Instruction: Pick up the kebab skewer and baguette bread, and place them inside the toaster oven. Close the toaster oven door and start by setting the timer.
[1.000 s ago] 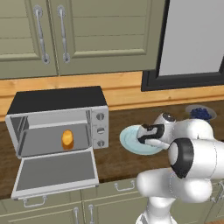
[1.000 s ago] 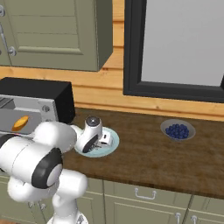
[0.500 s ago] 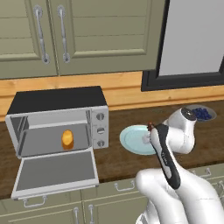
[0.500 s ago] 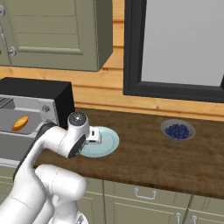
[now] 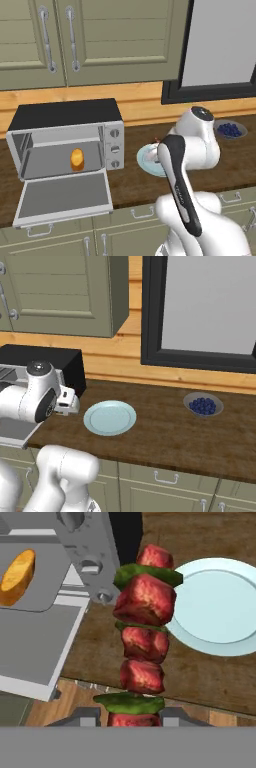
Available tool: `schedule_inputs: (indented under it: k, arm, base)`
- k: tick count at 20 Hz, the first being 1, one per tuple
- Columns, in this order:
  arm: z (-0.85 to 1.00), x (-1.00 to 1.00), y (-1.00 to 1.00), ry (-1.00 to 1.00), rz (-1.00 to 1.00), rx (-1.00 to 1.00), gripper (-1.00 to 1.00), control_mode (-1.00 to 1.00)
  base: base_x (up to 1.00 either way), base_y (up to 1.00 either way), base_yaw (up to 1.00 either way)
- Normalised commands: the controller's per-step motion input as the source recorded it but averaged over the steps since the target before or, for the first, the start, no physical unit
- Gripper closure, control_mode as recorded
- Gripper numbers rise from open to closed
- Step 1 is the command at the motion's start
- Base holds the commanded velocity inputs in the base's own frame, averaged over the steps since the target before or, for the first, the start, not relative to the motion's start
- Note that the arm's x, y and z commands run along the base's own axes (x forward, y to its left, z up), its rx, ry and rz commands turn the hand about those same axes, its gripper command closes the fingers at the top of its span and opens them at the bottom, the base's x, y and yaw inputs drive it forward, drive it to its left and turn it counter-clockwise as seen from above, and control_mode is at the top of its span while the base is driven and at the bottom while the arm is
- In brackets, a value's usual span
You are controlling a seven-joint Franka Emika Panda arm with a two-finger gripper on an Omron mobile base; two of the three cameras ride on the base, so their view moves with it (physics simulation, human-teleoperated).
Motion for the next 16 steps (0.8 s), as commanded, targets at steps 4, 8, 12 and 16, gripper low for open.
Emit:
schedule_inputs:
  k: [4, 8, 12, 16]
  arm:
    - [0.37, -0.10, 1.00, 0.07, 0.00, 0.00, 1.00, -1.00]
    - [0.02, 0.00, 1.00, 0.02, 0.00, 0.00, 1.00, -1.00]
    - [0.00, 0.04, 1.00, 0.04, 0.00, 0.00, 1.00, -1.00]
    - [-0.03, 0.22, 1.00, 0.09, -0.02, 0.00, 1.00, -1.00]
  base:
    - [0.00, 0.00, 0.00]
    - [0.00, 0.00, 0.00]
    - [0.00, 0.00, 0.00]
    - [0.00, 0.00, 0.00]
